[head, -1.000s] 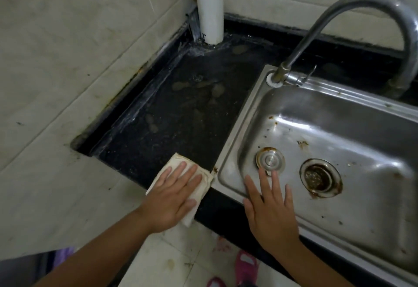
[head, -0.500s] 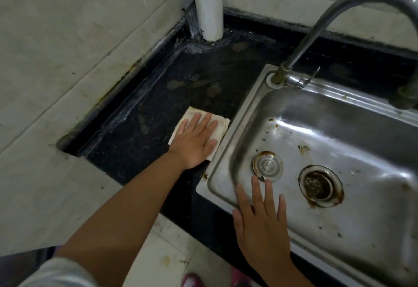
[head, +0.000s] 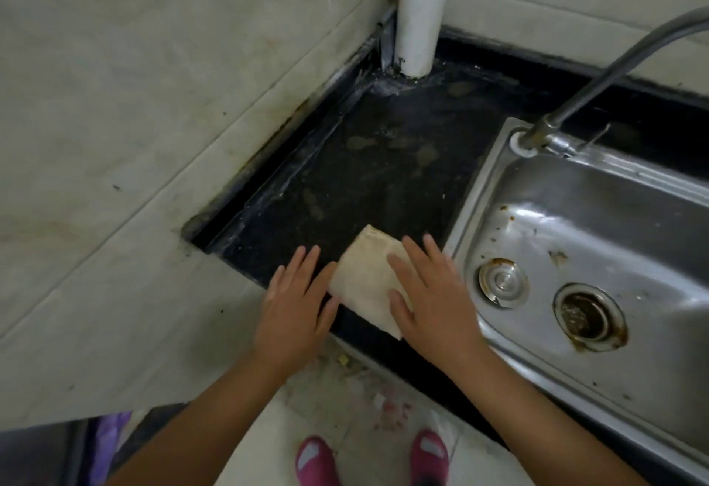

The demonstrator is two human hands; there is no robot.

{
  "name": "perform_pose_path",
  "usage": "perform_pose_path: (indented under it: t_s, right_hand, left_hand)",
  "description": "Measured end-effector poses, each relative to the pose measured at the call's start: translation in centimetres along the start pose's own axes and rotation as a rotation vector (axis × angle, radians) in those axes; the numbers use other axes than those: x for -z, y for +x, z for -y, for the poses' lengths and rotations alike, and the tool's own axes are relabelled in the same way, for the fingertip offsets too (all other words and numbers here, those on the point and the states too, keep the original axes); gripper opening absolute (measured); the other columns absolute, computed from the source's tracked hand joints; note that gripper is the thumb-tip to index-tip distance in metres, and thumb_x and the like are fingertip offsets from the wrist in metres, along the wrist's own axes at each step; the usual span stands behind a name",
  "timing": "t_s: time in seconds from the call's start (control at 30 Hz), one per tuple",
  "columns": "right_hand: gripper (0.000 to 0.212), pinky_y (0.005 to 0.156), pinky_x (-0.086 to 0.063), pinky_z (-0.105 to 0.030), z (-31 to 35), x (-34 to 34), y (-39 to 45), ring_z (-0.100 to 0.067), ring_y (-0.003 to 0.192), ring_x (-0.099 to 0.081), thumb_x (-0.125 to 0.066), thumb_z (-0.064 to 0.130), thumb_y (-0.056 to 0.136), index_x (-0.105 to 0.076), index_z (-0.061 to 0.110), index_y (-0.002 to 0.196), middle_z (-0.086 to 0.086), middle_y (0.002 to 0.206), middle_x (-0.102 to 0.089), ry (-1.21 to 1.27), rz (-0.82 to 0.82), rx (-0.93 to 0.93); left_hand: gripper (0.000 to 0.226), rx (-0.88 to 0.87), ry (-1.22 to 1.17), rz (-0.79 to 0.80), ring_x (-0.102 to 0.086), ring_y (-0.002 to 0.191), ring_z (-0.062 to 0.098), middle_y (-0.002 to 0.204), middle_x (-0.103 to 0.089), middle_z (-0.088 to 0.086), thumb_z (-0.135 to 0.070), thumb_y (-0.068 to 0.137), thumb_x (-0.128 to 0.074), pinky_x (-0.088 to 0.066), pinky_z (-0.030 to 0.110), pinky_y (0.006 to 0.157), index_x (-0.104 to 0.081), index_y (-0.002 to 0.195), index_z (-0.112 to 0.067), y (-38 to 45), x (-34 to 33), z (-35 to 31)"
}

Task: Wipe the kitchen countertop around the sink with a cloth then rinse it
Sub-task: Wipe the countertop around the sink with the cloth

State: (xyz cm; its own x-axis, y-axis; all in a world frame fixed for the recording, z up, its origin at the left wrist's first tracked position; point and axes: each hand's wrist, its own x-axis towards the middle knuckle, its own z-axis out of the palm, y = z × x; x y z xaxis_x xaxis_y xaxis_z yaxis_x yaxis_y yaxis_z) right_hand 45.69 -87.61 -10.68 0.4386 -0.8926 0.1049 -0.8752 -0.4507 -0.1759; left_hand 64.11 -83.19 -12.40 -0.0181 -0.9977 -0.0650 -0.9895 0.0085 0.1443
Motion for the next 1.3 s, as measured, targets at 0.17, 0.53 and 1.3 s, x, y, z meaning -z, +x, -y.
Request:
perform_pose_path:
  t_s: [0.17,0.53,1.3]
  right_hand:
    - [0.099,0.115,0.004,-0.045,3.8,-2.9,4.2,-0.027,0.144,0.011,0.027,0.067,0.06,-0.004,0.033,0.148,0.002,0.157,0.012,0.003,0.373,-0.002]
    - [0.055,0.115,0.007,-0.046,13.9,-5.8,9.2,-0.03,0.144,0.007,-0.017,0.039,0.099,-0.005,0.017,0.149,-0.003,0.158,0.004,-0.016,0.356,0.044]
    - [0.053,0.114,0.001,-0.035,12.8,-4.8,7.4,-0.016,0.143,-0.011,-0.015,0.04,0.097,-0.028,0.022,0.145,0.004,0.155,-0.019,0.012,0.402,0.307]
  left_hand:
    - [0.064,0.187,-0.003,-0.05,-0.031,0.124,0.029,0.127,-0.055,0.02,-0.043,0.098,-0.007,-0.032,0.051,0.089,-0.055,0.121,-0.007,-3.0,-1.6,3.3]
    - [0.06,0.271,-0.157,-0.033,-0.057,0.104,0.047,0.116,-0.059,0.029,-0.031,0.099,-0.013,-0.048,0.06,0.073,-0.057,0.115,0.006,-4.2,-1.7,8.6]
    - [0.064,0.236,-0.189,-0.07,-0.049,0.118,0.038,0.124,-0.055,0.026,-0.036,0.099,-0.003,-0.042,0.06,0.08,-0.044,0.125,0.006,-3.2,-1.9,10.9]
